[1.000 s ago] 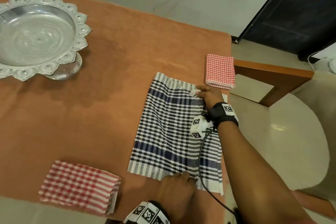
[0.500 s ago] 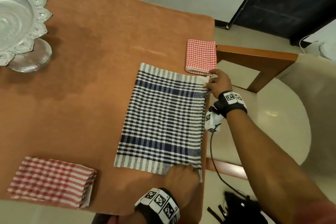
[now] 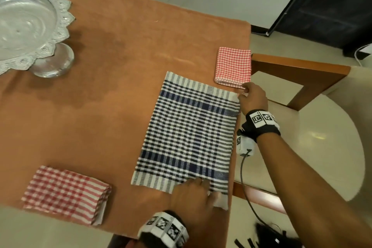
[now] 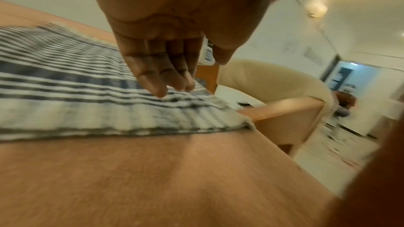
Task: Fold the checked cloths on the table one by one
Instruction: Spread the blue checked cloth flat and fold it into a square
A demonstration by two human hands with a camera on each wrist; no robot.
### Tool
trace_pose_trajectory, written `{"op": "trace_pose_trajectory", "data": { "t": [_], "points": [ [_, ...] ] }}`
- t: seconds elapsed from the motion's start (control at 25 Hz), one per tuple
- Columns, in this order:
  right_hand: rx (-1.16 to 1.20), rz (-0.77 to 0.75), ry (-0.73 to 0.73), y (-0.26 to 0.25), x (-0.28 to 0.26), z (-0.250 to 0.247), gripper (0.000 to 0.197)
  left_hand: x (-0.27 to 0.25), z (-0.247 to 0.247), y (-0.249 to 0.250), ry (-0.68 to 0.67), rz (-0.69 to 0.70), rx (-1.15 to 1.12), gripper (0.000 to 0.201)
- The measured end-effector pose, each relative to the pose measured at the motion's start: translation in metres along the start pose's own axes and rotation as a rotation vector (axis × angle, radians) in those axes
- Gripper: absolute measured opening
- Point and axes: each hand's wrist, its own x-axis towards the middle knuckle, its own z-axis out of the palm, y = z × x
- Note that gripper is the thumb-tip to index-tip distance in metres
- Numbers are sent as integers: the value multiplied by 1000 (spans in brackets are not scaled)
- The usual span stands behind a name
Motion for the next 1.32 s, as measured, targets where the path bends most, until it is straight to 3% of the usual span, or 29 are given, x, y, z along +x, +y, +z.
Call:
{"op": "trace_pose_trajectory", "data": {
  "t": [0.12,0.2,0.36,0.56,0.68,0.8,0.88,1.08,1.2,1.32],
  "points": [
    [-26,-247,-87,-39,-6,11,33,-9,-19,-54,340,-253,-144,39],
    [-32,-368,-159,-69,-5,25,34,-15,-24,-90,477,-374,-195,35],
    [-193,-482,-319,-116,7,53,46,-16,-25,-118,412,-551,-289,45],
    [-432,-653,-470,-173,22,84,68,-16,-16,-127,410,-669,-520,35],
    [-588,-698,-504,-189,31,101,57,-20,-9,-133,354,-659,-590,27],
    [-719,-712,-428,-193,33,102,31,-30,-9,-138,341,-647,-608,8],
    [-737,-692,-380,-189,34,88,25,-38,-17,-148,377,-640,-630,6],
    [-412,-559,-287,-181,31,4,18,-51,-78,-182,595,-548,-474,7],
    [-245,-487,-134,-180,-4,-68,13,-62,-140,-202,704,-413,-404,4],
    [-240,-471,21,-177,-54,-127,13,-82,-201,-213,823,-257,-294,6]
  ]
}}
